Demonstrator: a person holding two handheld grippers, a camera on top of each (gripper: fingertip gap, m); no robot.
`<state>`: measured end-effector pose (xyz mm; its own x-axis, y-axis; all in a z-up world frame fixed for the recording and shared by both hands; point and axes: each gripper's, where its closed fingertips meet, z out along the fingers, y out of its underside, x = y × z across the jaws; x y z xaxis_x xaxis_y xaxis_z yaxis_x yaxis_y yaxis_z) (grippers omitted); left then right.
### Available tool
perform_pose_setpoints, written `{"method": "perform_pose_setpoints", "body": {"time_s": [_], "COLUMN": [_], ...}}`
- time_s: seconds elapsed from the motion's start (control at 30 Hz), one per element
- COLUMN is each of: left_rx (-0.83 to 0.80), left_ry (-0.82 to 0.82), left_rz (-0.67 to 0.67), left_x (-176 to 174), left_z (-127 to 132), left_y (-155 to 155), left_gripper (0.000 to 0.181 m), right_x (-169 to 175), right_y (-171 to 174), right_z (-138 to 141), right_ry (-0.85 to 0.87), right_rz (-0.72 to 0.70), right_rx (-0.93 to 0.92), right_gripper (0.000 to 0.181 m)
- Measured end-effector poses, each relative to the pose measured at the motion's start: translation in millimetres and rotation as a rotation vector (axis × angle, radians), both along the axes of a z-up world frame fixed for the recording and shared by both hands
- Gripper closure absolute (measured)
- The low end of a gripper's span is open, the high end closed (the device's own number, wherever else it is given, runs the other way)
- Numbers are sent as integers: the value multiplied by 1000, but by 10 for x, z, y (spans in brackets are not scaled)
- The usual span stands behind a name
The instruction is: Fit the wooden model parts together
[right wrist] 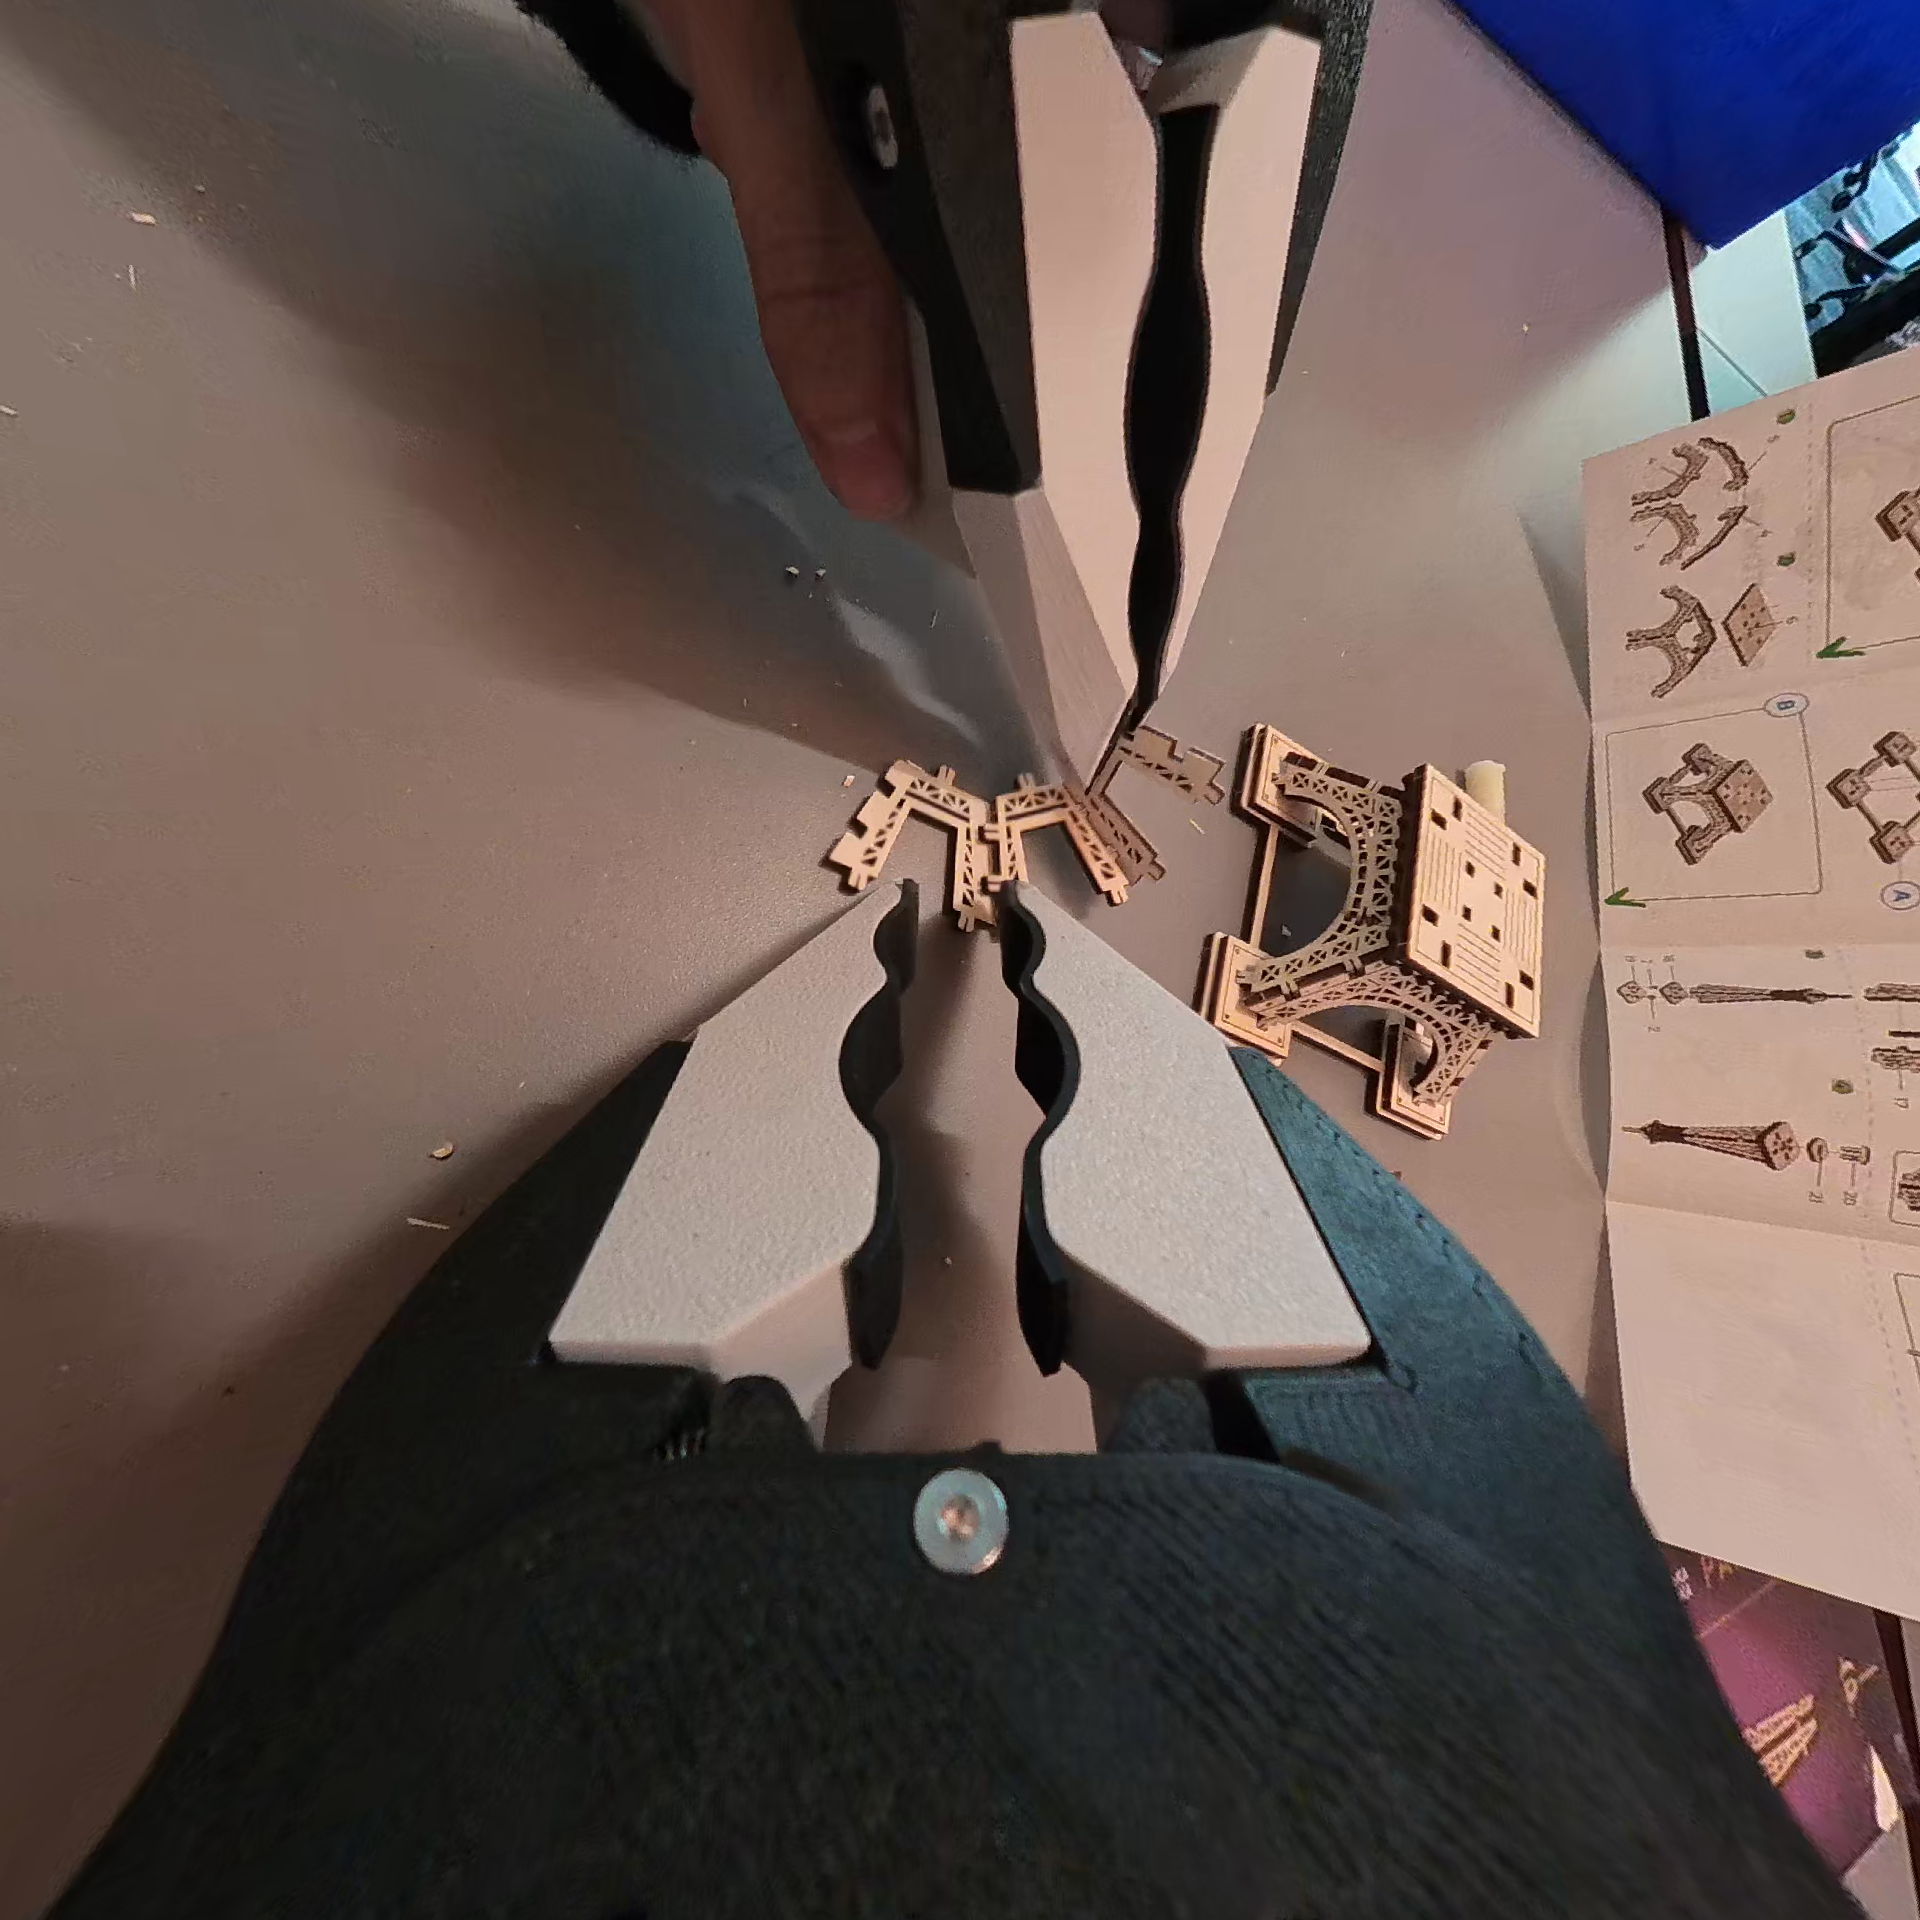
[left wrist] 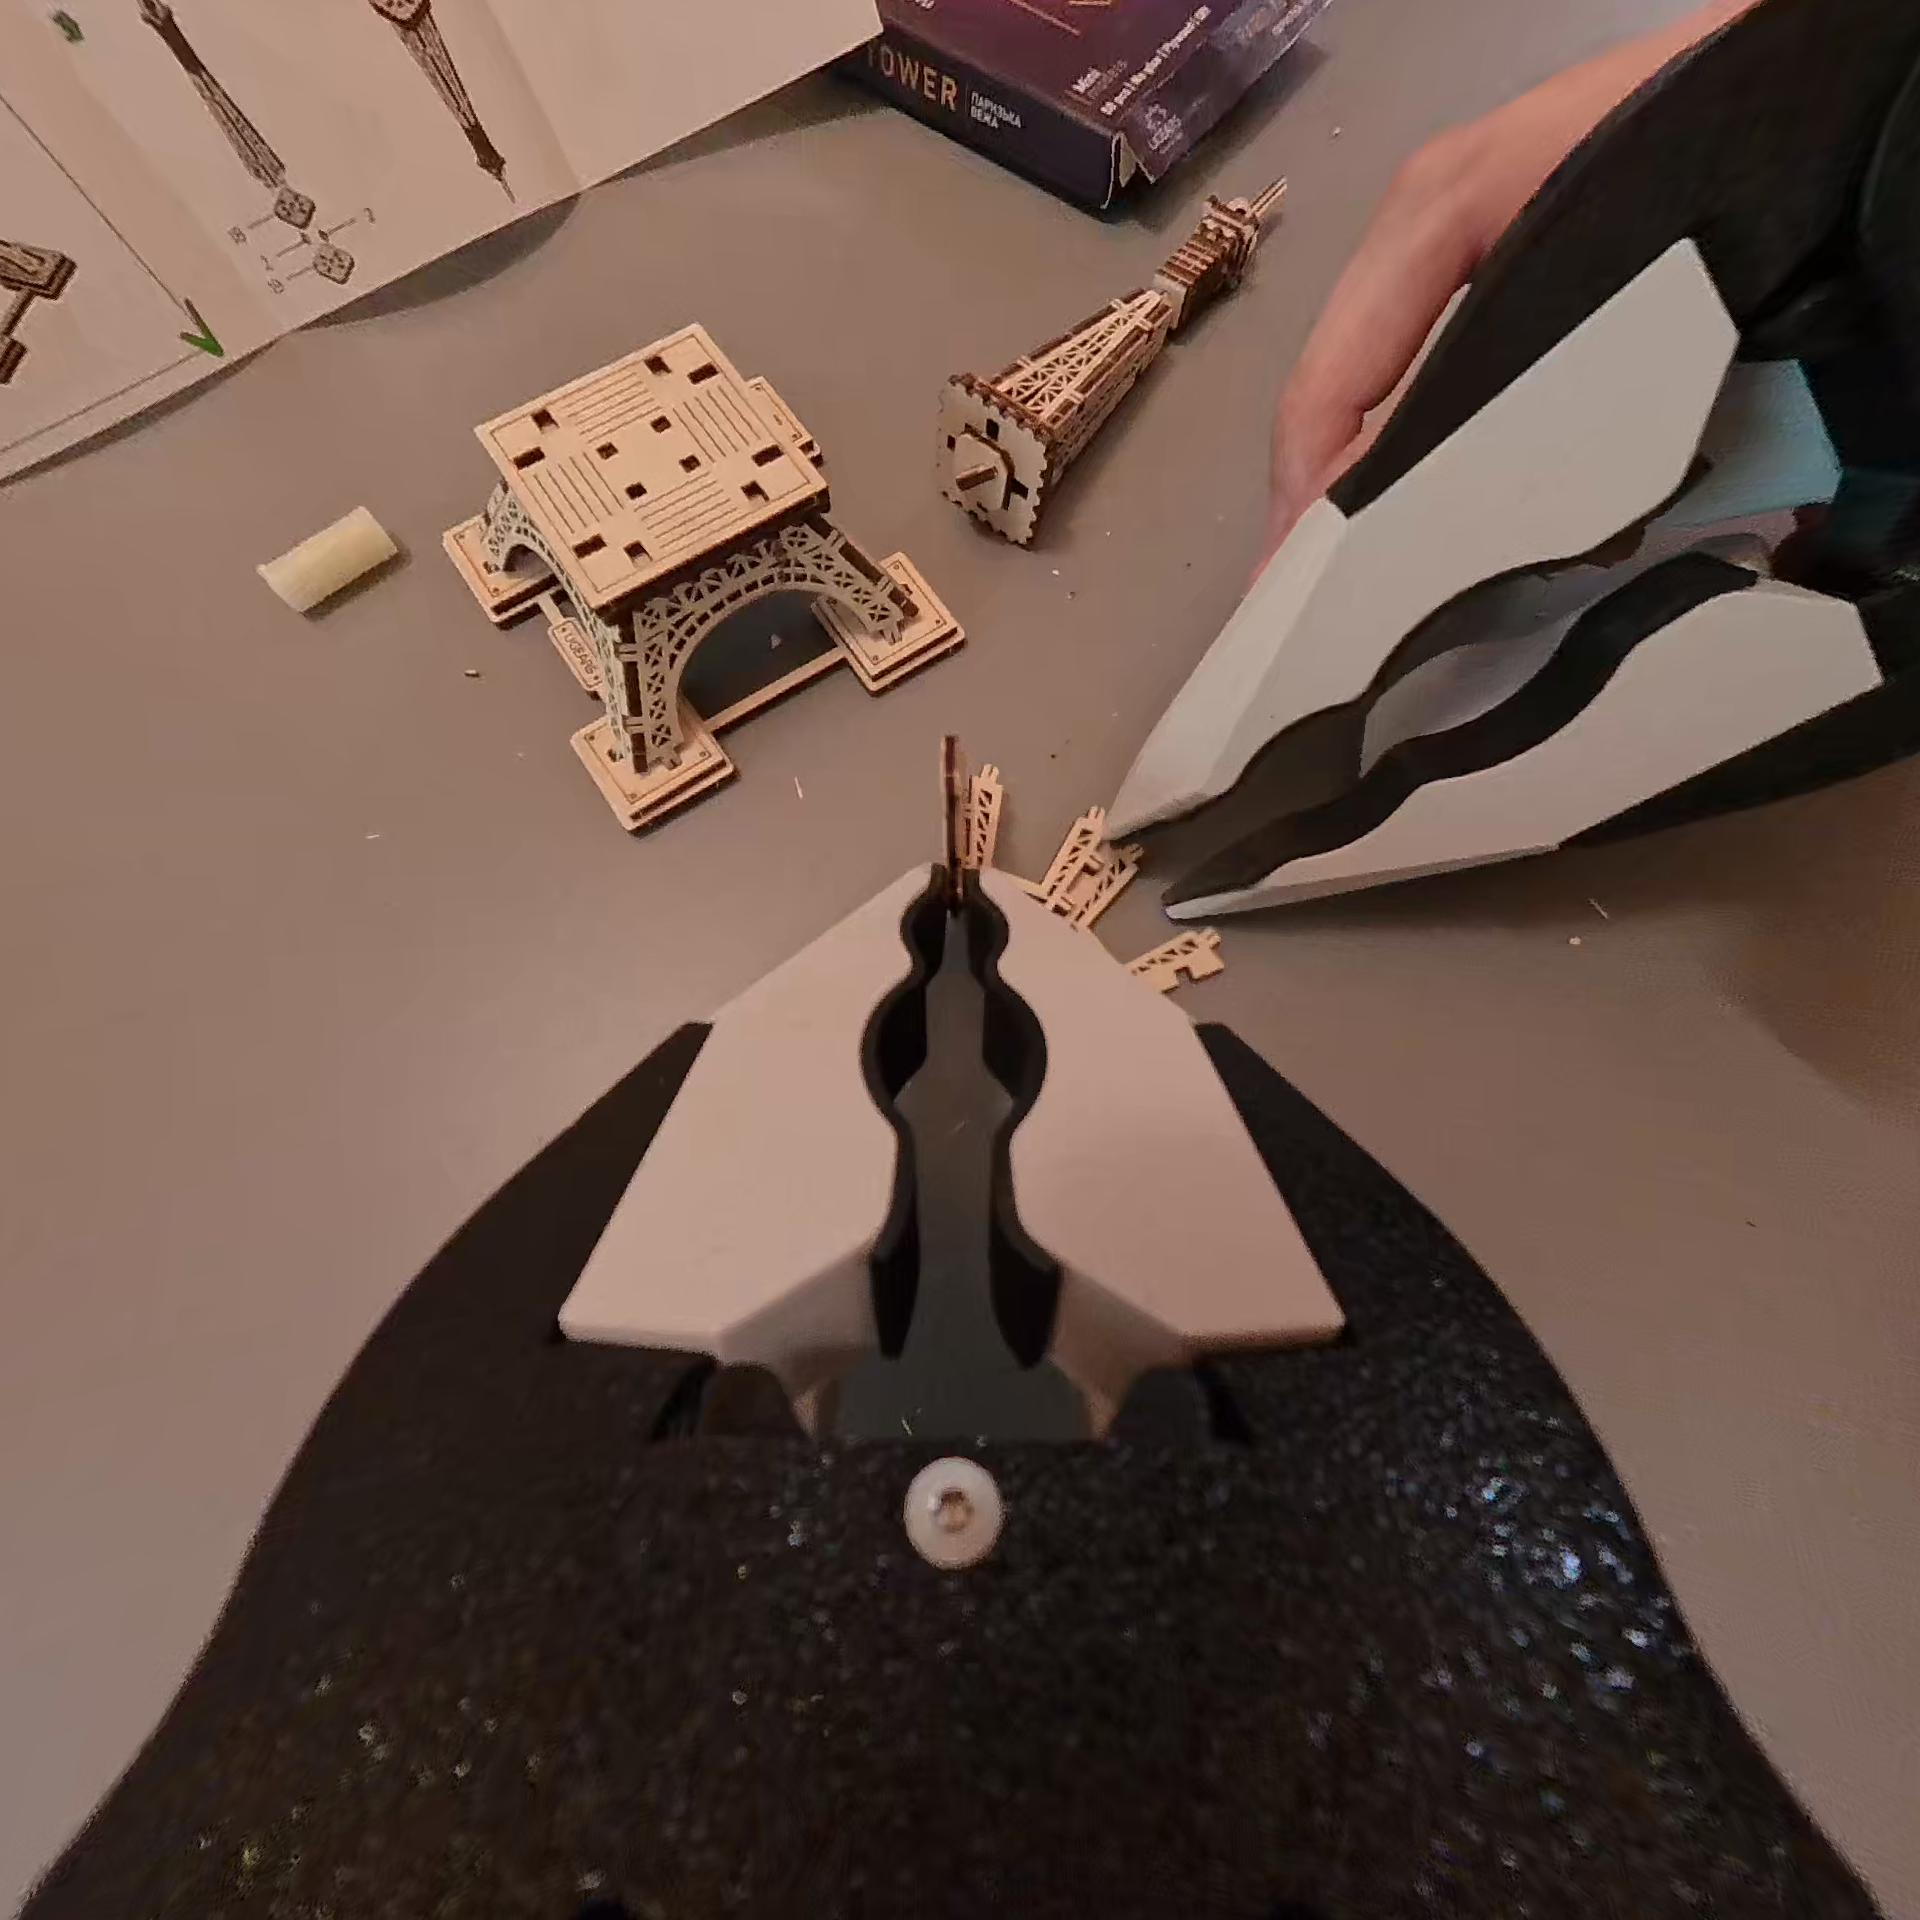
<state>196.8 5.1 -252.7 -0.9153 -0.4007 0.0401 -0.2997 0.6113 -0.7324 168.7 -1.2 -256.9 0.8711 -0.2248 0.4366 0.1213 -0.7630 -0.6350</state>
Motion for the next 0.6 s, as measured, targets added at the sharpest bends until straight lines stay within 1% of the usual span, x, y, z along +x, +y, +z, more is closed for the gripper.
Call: {"method": "perform_pose_setpoints", "body": {"time_s": [0.1,0.33,0.5,0.57,0.6], "left_rx": [-1,7,10,10,10], "left_ry": [6,0,0,1,1], "left_rz": [-2,-13,-14,-13,-13], "left_x": [0,0,2,3,2], "left_z": [-4,-6,-13,-15,-17], "left_y": [2,-3,-1,0,1], "left_gripper": [180,180,180,180,180], "right_x": [-5,17,36,16,5], "right_y": [9,6,5,28,35], "right_z": [-6,-6,1,8,10], "right_ry": [-2,-2,17,38,46], "right_rz": [5,9,27,45,54], "right_rx": [-2,-3,-10,-5,-6], "right_gripper": [170,170,166,162,164]}}
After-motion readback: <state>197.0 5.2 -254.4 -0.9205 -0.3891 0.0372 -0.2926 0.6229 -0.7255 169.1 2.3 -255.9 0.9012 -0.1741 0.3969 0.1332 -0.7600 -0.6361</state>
